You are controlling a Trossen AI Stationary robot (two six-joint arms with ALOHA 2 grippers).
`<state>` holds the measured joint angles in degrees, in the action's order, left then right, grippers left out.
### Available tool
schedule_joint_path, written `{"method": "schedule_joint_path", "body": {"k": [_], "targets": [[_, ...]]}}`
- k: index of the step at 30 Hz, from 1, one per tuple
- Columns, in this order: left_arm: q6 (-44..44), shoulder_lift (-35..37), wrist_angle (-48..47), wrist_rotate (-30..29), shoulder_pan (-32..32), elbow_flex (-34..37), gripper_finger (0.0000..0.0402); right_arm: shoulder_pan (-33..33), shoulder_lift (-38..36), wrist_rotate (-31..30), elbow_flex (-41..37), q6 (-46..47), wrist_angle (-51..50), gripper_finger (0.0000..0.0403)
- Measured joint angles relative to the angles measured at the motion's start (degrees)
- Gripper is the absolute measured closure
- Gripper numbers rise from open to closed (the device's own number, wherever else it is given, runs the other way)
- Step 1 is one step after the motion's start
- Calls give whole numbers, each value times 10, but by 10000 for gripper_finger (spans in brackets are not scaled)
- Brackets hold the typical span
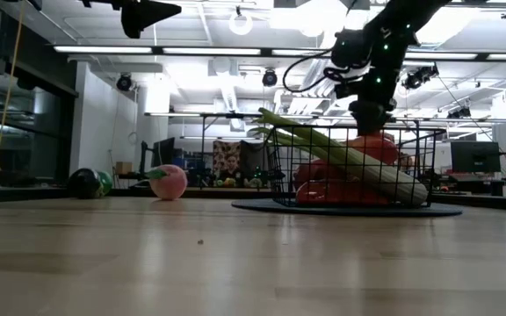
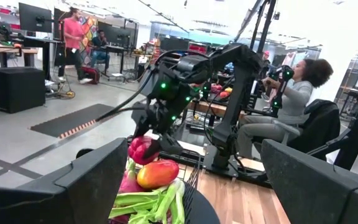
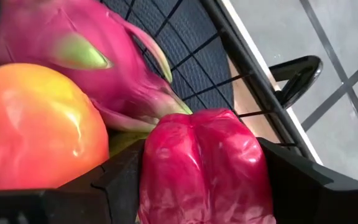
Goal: Build produce basket
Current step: Put the red bell pepper into the black wire basket
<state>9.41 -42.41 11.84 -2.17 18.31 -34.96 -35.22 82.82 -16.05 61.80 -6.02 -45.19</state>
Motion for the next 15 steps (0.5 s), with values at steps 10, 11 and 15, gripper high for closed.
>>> {"method": "schedule_joint_path", "body": {"k": [10,11,15], "targets": [[0,0,0,0,0,0,46,0,13,1,0,26,0,143],[0,0,0,0,0,0,46,0,13,1,0,26,-2,143],[0,0,0,0,0,0,46,0,13,1,0,16,-9,143]]}}
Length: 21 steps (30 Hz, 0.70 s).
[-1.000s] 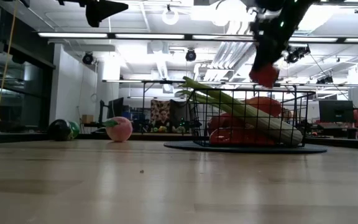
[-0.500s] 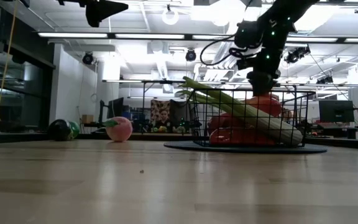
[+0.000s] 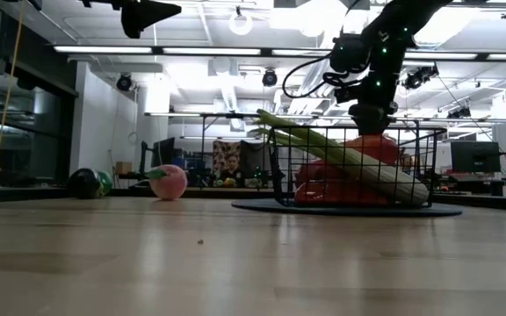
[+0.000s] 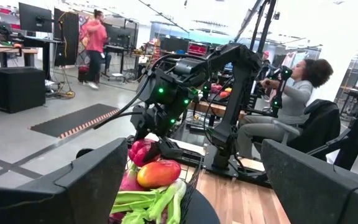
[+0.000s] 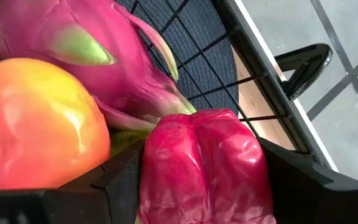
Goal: Build produce basket
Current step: Put the red bell pepper into the black wire basket
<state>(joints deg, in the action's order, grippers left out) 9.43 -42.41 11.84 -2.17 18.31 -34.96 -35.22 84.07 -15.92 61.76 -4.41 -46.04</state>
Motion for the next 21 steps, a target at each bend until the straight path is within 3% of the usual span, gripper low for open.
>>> {"method": "schedule_joint_path", "body": {"k": [21], "targets": [[0,0,0,0,0,0,46,0,0,0,0,-6,1,135]]}}
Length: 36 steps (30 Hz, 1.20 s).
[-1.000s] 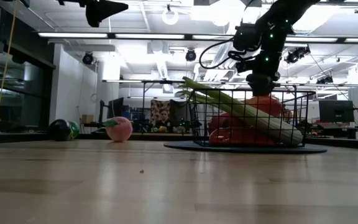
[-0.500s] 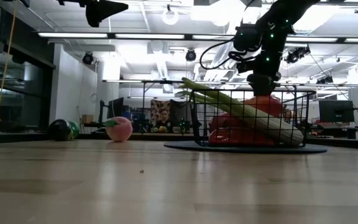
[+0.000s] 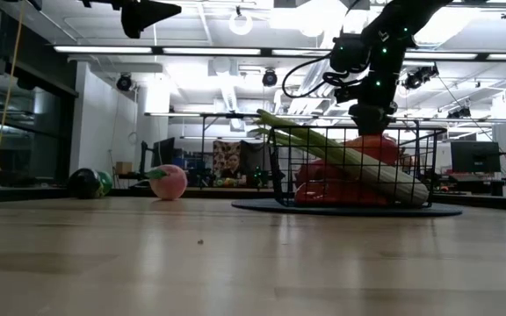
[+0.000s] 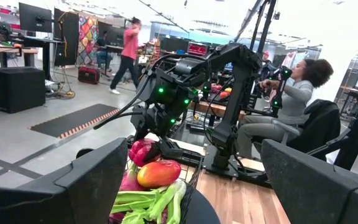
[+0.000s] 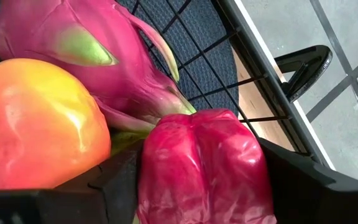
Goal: Build produce basket
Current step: Put the red bell pepper into the black wire basket, then put the peach into the black wire basket
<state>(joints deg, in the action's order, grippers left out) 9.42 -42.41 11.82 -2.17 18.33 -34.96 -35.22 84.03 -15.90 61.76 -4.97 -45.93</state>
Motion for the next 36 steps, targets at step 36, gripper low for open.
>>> {"method": "schedule_joint_path", "body": {"k": [36], "targets": [[9,0,-4,0,0,0,46,82,-363,309,-203,269,475,8]]}}
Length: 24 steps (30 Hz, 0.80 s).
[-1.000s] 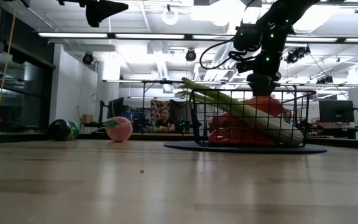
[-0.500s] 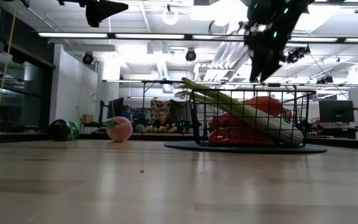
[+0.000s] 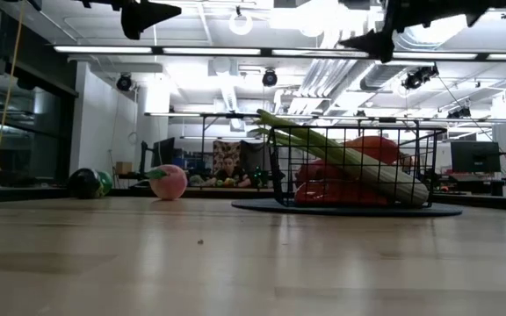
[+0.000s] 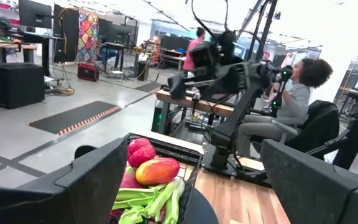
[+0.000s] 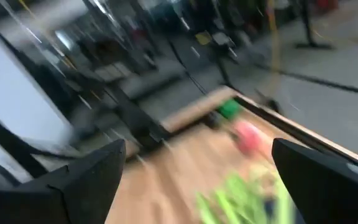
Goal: Build produce basket
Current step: Put the peach into the black wire basket
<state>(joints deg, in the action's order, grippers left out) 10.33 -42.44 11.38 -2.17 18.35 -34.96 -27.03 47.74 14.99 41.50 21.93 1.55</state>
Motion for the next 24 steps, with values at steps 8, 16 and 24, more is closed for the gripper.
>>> {"method": "schedule_joint_path", "body": {"k": [8,16,24], "targets": [[0,0,0,-10,0,0,46,29,-53,-1,-87,82,197,8],[0,0,0,-13,0,0,46,28,-59,-34,-85,117,213,8],[0,0,0,-13,0,0,46,28,-59,-44,-85,125,210,8]]}}
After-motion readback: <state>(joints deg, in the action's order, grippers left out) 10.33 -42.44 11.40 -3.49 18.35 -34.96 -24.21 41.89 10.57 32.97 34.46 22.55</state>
